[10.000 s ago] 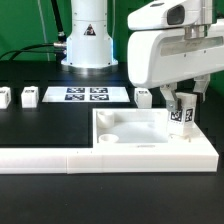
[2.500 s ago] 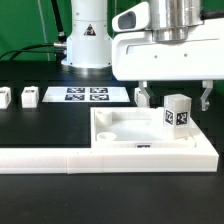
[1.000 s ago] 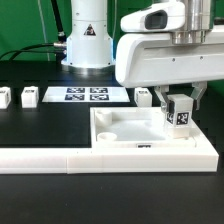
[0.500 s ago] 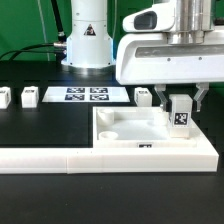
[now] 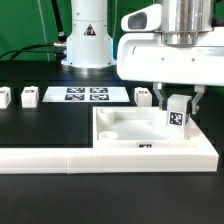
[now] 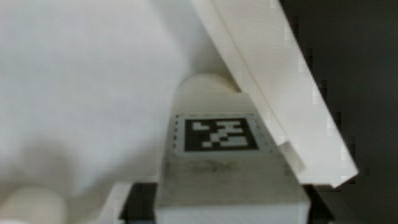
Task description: Assemble square table
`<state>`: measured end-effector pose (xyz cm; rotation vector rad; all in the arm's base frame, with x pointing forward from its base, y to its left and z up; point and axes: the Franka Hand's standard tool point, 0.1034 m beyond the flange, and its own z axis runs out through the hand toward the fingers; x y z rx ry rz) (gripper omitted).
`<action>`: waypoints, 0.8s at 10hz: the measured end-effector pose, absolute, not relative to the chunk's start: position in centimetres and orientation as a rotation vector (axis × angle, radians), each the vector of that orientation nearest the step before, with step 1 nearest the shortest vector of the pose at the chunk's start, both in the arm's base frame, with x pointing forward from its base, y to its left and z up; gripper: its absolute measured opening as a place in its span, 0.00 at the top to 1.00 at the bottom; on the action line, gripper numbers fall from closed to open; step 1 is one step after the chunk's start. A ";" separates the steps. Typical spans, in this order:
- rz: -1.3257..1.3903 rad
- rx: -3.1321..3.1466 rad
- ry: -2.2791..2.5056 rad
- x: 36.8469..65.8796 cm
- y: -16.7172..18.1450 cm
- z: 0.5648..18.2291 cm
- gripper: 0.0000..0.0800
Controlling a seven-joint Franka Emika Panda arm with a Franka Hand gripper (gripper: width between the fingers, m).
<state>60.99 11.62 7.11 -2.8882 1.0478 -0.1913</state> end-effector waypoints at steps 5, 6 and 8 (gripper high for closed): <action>-0.151 -2.538 1.700 60.7 11.6 7.1 0.64; -0.139 -2.444 1.823 60.7 11.7 7.1 0.64; -0.139 -2.299 1.958 60.8 11.8 7.1 0.64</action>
Offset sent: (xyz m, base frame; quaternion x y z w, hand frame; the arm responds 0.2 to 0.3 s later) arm -0.0046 -0.0077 -0.0009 -0.0379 0.0196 0.2642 0.9635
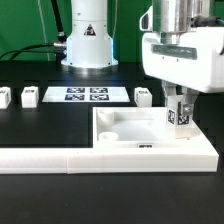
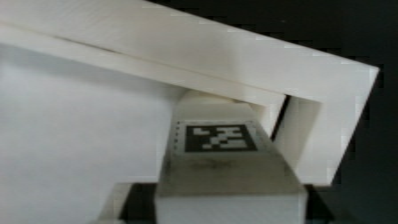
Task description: Assemble square table
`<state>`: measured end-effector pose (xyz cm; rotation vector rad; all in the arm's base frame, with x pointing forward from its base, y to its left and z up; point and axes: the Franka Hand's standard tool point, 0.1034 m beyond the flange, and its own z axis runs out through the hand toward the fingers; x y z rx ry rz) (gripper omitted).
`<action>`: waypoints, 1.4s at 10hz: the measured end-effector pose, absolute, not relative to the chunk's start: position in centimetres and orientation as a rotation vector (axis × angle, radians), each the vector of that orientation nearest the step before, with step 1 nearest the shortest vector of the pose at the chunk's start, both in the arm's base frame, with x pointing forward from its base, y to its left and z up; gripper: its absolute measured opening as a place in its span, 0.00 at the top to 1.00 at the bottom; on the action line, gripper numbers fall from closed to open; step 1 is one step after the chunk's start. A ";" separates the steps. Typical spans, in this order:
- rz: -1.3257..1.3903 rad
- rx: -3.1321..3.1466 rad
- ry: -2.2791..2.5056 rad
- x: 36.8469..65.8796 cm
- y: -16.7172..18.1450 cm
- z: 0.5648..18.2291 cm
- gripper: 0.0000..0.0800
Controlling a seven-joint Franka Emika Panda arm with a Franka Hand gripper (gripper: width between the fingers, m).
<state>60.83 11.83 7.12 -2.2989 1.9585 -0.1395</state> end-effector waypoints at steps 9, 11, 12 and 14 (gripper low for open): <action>-0.175 -2.803 1.173 60.7 12.6 7.0 0.19; -0.186 -2.897 0.947 60.6 12.7 7.0 0.19; -0.194 -2.953 0.787 60.7 12.6 7.1 0.19; -0.208 -3.015 0.556 60.8 12.4 7.1 0.19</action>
Offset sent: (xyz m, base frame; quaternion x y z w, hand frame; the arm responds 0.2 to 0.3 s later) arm -0.0023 0.0087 0.0000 -0.0093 -0.0098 -0.0682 0.9976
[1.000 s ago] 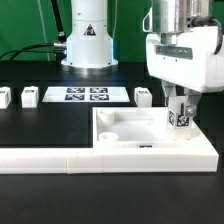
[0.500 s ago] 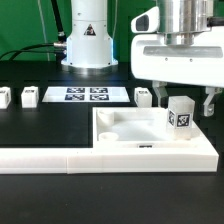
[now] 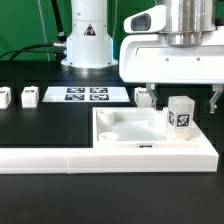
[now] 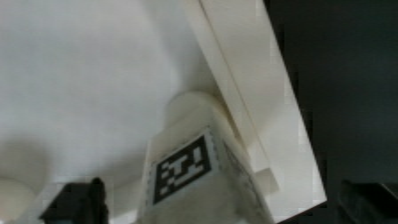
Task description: Assemble square table
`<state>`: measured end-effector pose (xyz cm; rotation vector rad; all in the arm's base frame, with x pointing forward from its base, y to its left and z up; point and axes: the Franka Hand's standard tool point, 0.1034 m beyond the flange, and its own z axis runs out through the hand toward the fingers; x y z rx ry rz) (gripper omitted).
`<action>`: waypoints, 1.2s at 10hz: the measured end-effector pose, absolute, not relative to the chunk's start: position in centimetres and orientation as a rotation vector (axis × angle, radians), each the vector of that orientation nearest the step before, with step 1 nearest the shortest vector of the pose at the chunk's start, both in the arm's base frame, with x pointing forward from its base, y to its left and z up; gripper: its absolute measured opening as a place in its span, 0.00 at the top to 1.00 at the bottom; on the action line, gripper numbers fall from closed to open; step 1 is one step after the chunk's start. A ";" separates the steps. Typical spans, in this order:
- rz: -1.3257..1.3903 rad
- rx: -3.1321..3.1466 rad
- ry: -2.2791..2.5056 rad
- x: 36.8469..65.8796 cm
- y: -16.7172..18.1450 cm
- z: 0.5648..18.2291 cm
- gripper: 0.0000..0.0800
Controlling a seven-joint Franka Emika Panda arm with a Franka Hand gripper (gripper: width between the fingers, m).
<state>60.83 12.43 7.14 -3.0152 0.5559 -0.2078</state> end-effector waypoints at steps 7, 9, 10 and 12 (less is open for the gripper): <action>-0.241 -3.108 -0.022 61.4 11.9 7.5 0.21; -0.241 -3.108 -0.022 61.4 11.9 7.5 0.45; -0.241 -3.107 -0.012 61.4 11.9 7.5 0.64; -0.241 -3.105 0.026 61.4 11.9 7.5 0.64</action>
Offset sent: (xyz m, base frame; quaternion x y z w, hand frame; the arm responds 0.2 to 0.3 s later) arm 0.0064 0.0049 0.0040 -0.0058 -0.0164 -0.1901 0.9816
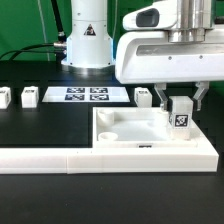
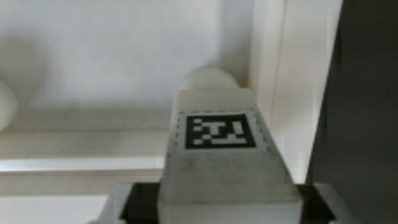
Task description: Assemble square table
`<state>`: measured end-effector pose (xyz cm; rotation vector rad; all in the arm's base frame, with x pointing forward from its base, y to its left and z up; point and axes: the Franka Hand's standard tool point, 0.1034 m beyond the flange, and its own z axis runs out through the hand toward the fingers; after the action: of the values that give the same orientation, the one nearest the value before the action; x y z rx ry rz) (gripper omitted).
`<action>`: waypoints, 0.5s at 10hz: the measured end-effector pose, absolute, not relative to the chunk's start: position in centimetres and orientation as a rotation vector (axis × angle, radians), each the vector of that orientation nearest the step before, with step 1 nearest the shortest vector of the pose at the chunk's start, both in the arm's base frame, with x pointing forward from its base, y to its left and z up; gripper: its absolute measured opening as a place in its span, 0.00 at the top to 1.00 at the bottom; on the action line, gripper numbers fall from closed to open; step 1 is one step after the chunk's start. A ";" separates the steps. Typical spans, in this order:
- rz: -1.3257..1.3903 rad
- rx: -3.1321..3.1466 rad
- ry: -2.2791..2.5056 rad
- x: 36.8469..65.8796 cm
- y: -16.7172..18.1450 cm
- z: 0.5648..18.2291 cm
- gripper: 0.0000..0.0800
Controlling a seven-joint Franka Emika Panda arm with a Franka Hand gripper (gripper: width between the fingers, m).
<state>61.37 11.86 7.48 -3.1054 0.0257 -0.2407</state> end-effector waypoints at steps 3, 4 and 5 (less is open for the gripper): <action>-0.264 -3.061 0.392 61.4 11.8 7.5 0.64; -0.271 -3.014 0.604 61.4 11.7 7.5 0.64; -0.270 -2.947 0.806 61.3 11.5 7.5 0.64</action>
Offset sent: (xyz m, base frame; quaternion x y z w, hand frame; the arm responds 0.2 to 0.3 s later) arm -0.0098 -0.0007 0.0046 -0.0158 0.0253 0.3020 0.9529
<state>61.29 11.54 7.51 -2.9474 0.8057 -0.2698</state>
